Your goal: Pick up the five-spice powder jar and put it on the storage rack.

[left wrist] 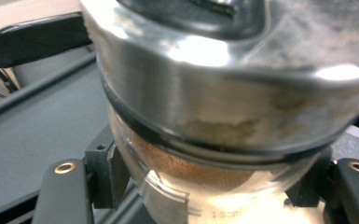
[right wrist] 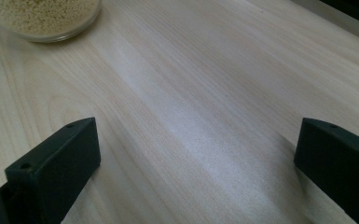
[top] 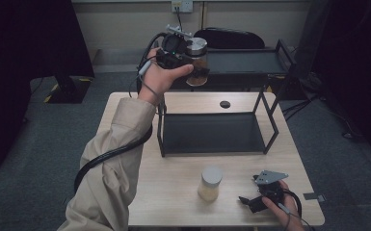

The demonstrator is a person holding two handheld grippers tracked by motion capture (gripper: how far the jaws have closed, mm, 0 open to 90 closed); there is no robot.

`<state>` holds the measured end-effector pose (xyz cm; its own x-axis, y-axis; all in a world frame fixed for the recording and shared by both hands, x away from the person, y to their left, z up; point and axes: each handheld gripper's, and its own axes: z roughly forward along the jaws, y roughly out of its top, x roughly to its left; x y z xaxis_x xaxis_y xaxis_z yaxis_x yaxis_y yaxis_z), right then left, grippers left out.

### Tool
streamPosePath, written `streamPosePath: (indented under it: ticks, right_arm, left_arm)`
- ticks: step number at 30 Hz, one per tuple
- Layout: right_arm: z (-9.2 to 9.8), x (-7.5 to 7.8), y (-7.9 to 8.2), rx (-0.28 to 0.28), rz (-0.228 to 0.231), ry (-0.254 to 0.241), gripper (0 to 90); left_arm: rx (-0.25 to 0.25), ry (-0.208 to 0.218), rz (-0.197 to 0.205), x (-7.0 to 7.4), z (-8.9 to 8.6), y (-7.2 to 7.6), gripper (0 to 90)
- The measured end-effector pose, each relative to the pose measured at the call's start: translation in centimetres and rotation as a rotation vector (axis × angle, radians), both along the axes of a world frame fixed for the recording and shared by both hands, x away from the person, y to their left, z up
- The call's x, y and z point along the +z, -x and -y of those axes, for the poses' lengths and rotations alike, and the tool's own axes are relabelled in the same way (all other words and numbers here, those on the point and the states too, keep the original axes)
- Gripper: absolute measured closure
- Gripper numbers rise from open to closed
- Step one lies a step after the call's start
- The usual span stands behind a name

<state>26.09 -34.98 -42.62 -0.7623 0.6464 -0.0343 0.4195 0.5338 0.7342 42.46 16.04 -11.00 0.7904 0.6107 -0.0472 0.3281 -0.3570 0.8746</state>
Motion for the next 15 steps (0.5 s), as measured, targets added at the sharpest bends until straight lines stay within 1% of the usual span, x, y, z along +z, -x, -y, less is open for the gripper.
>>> streamPosePath:
  ticks: [3, 5, 7, 8, 9, 11, 15]
  right_arm:
    - [0.0, 0.0, 0.0, 0.000, 0.000, 0.000, 0.0]
    - [0.0, 0.0, 0.0, -0.001, -0.001, 0.000, 0.0]
    - [0.0, 0.0, 0.0, 0.000, -0.001, 0.000, 0.0]
    - [0.0, 0.0, 0.0, -0.001, -0.002, 0.000, 0.0]
    - [0.0, 0.0, 0.0, 0.000, -0.002, 0.000, 0.0]
    - [0.0, 0.0, 0.0, 0.000, -0.001, 0.000, 0.0]
    - [0.0, 0.0, 0.0, 0.000, -0.002, 0.000, 0.0]
  left_arm:
    - [0.026, 0.001, 0.007, 0.4, 0.1, -0.3, 29.8]
    - [0.035, 0.003, 0.004, 0.7, 0.2, -0.7, 29.8]
    - [0.056, -0.003, 0.006, 0.8, 0.5, -1.0, 29.8]
    - [0.058, -0.006, 0.008, 0.9, 0.5, -1.2, 29.8]
    - [0.065, -0.006, 0.007, 0.9, 0.6, -1.4, 29.8]
    - [0.075, -0.021, 0.014, 1.0, 0.9, -1.6, 29.8]
    - [0.100, -0.025, 0.018, 0.7, 1.3, -2.1, 29.8]
